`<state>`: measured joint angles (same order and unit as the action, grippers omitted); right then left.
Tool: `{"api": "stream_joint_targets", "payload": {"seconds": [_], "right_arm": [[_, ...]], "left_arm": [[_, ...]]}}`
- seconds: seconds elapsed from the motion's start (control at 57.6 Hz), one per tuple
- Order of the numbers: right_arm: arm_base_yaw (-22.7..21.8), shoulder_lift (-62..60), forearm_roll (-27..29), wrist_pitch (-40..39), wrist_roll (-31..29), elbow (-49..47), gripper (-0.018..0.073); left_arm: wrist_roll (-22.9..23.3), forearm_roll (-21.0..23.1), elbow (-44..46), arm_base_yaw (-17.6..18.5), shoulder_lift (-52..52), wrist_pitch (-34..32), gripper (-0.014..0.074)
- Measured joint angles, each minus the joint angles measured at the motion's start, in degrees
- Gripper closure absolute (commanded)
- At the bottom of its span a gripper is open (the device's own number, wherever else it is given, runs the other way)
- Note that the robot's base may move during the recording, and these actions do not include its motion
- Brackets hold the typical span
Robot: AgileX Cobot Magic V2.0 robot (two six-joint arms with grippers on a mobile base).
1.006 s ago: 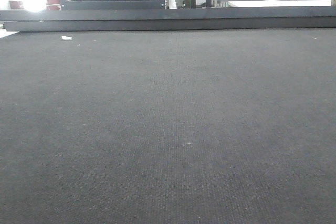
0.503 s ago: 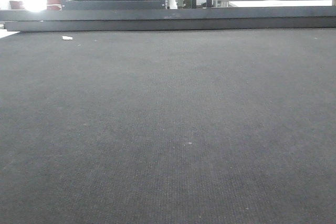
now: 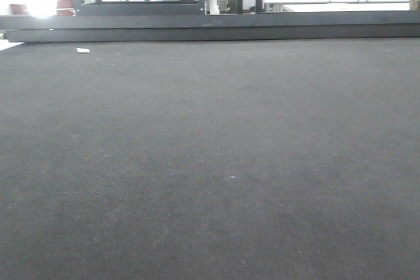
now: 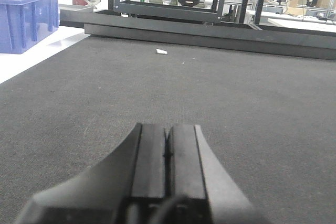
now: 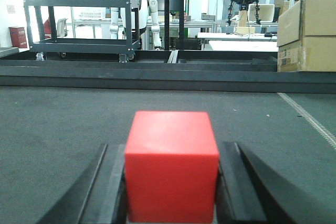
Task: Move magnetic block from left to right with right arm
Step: 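Drive the base past the red-framed table holding the cube in the right gripper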
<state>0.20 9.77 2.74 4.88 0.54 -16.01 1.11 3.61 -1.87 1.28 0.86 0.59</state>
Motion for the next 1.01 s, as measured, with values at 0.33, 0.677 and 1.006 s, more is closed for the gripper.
{"api": "stream_joint_targets", "payload": {"seconds": [0.33, 0.677, 1.006], "right_arm": [[0.0, 0.0, 0.0, 0.0, 0.0, 0.0, 0.0265], [0.0, 0.0, 0.0, 0.0, 0.0, 0.0, 0.0265], [0.0, 0.0, 0.0, 0.0, 0.0, 0.0, 0.0265]], "left_arm": [[0.0, 0.0, 0.0, 0.0, 0.0, 0.0, 0.0713], [0.0, 0.0, 0.0, 0.0, 0.0, 0.0, 0.0713], [0.0, 0.0, 0.0, 0.0, 0.0, 0.0, 0.0713]]}}
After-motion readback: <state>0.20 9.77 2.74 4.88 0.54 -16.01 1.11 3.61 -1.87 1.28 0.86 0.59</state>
